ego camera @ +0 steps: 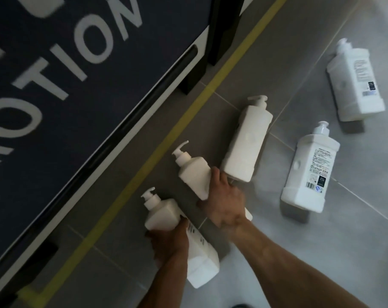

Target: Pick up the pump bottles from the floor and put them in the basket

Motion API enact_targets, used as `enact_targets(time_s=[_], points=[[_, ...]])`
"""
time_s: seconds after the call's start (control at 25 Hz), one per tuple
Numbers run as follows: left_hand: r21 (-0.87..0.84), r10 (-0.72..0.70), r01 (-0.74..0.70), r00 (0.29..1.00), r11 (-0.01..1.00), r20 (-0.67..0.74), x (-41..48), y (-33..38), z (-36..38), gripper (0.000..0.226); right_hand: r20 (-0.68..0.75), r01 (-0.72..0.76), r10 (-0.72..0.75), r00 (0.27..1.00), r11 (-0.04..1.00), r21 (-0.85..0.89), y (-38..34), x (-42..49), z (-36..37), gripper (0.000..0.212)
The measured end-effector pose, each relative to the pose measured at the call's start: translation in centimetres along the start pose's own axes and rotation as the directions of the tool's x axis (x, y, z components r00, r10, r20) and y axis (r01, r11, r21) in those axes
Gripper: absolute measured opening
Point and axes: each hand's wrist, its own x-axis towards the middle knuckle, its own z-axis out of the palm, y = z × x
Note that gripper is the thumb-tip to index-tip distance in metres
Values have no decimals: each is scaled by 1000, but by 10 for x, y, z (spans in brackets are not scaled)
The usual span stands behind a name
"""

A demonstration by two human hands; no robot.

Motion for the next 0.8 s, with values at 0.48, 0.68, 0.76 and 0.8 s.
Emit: enact_targets(time_s=[0.48, 0.68, 0.76, 0.8], points=[[115, 229, -243, 966, 963, 120, -149, 73, -135, 87, -36, -206, 219, 975, 955, 211, -28, -163, -154, 79], [291, 295, -311, 950, 905, 99, -252, 103, -219, 71, -75, -256, 282, 956, 935, 247, -62, -248, -235, 82], [291, 335, -351, 936, 890, 104, -299, 119, -262, 68, -120, -252, 293, 949, 928, 275, -82, -286, -279, 81], [268, 345, -361, 932, 893, 107, -324, 126, -283, 68, -136, -246, 293, 946, 926, 285, -91, -303, -303, 81]])
